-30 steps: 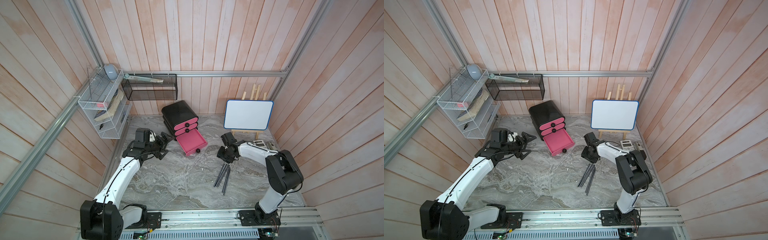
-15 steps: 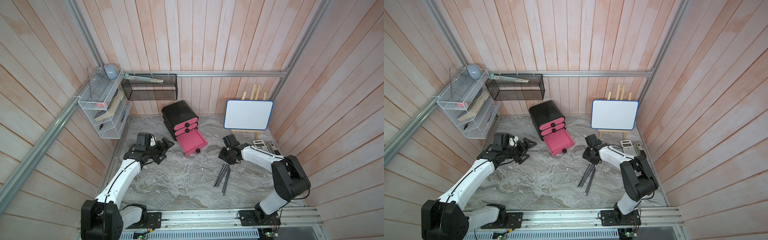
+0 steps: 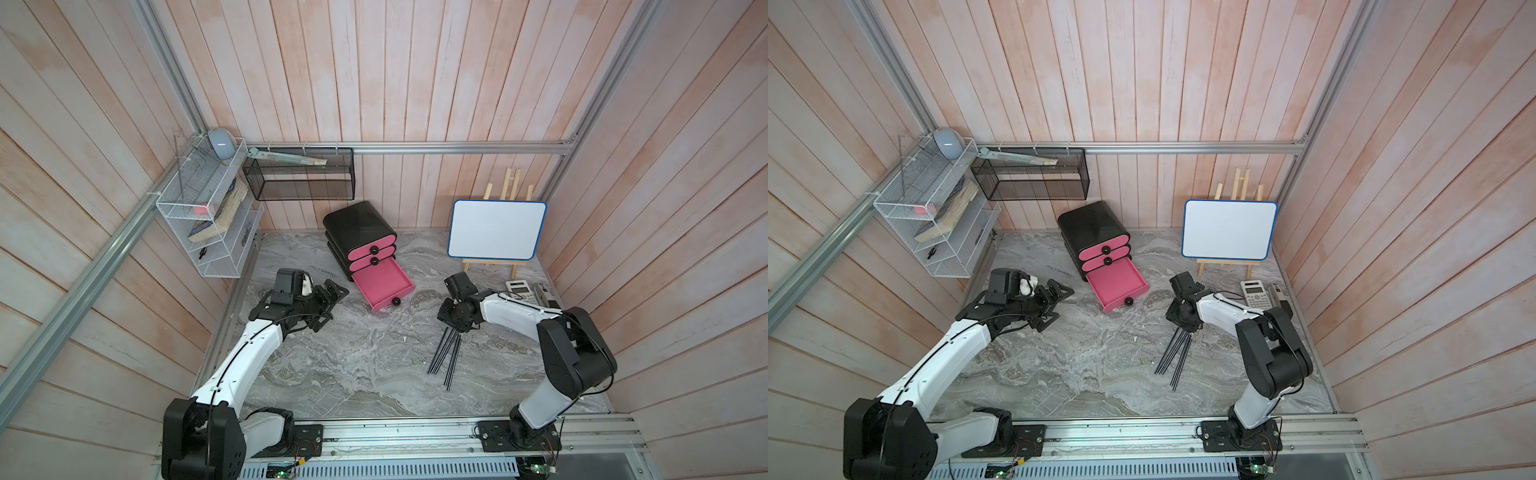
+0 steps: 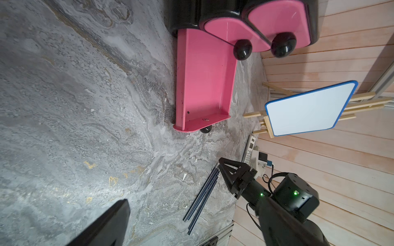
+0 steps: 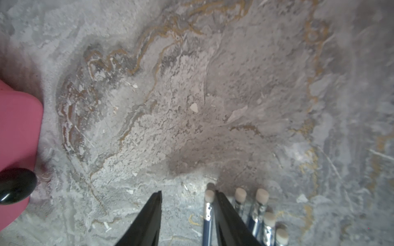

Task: Please place the pencils in the drawer according to their color
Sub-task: Pick up the pencil from the center of the board.

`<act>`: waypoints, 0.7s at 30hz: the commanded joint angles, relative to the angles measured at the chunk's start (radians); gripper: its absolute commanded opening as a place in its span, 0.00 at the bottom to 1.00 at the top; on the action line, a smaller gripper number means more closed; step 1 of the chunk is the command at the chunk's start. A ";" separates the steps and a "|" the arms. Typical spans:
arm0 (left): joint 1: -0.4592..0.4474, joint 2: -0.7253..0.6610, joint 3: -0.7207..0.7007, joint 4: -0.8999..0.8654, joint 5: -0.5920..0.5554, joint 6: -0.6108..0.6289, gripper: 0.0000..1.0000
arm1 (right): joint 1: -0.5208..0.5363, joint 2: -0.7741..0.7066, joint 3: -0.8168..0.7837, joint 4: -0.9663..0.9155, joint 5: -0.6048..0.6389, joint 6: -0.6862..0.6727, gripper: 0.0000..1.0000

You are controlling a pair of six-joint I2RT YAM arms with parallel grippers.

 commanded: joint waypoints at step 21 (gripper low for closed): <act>-0.007 -0.012 -0.054 0.057 0.009 0.006 1.00 | 0.035 0.091 0.040 -0.108 0.011 -0.017 0.36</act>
